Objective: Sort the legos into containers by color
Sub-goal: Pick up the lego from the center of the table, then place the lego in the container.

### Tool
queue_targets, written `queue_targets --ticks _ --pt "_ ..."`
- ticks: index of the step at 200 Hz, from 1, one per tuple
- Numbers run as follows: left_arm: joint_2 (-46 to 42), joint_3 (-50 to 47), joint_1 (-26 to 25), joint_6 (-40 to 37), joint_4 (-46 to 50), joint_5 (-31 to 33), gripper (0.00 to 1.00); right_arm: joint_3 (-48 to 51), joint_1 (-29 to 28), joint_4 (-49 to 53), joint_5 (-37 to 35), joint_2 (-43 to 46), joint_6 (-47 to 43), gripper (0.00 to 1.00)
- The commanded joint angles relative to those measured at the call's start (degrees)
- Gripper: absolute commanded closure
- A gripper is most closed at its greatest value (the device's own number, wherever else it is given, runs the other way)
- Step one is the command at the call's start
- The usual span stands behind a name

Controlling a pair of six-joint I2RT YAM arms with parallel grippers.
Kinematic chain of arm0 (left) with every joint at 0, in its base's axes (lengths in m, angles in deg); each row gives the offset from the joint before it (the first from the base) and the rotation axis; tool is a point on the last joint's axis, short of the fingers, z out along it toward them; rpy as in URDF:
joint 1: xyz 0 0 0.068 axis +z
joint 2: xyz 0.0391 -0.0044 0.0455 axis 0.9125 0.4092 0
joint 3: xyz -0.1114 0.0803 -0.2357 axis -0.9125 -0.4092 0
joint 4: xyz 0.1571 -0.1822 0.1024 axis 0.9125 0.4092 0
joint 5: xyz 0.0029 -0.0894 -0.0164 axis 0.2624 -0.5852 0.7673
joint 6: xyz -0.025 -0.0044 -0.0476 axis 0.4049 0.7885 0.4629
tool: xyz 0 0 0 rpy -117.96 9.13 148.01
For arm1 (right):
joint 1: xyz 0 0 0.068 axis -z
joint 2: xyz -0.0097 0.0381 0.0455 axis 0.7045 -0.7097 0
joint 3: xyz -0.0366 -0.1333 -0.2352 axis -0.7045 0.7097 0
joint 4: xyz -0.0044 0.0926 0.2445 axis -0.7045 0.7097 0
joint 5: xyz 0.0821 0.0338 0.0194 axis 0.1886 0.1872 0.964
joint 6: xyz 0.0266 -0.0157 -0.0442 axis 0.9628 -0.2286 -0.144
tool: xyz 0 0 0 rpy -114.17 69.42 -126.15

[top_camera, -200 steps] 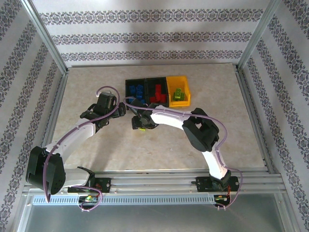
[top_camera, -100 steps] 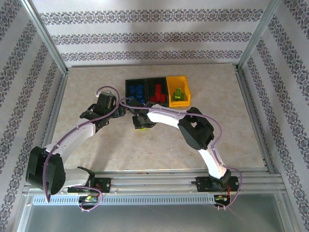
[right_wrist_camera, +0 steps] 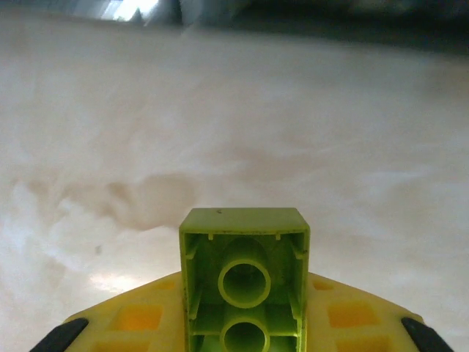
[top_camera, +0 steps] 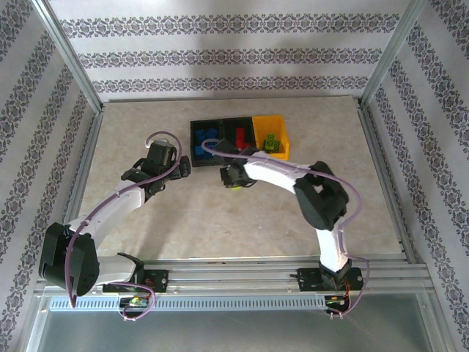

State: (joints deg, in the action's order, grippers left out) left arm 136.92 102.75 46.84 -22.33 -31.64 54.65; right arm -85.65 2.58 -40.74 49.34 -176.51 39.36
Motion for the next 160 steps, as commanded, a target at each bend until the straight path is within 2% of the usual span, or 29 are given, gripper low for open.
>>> queue_targets --ticks 1,24,68,160 --pt "-1.5 -0.8 1.2 0.3 -0.5 1.1 0.0 1.6 4.1 -0.9 -2.9 6.8 -2.7 0.83" --pt "-1.6 -0.6 1.2 0.3 -0.5 0.9 0.0 1.3 8.4 -1.0 -3.5 9.5 -4.5 0.83" --pt "-1.5 -0.5 1.3 0.4 -0.3 0.8 0.0 -1.5 13.0 -3.6 -3.6 9.6 -7.2 0.81" --pt "-1.7 -0.2 1.4 0.0 1.1 1.0 0.0 -15.3 19.2 -5.4 -4.9 -3.8 -11.8 0.79"
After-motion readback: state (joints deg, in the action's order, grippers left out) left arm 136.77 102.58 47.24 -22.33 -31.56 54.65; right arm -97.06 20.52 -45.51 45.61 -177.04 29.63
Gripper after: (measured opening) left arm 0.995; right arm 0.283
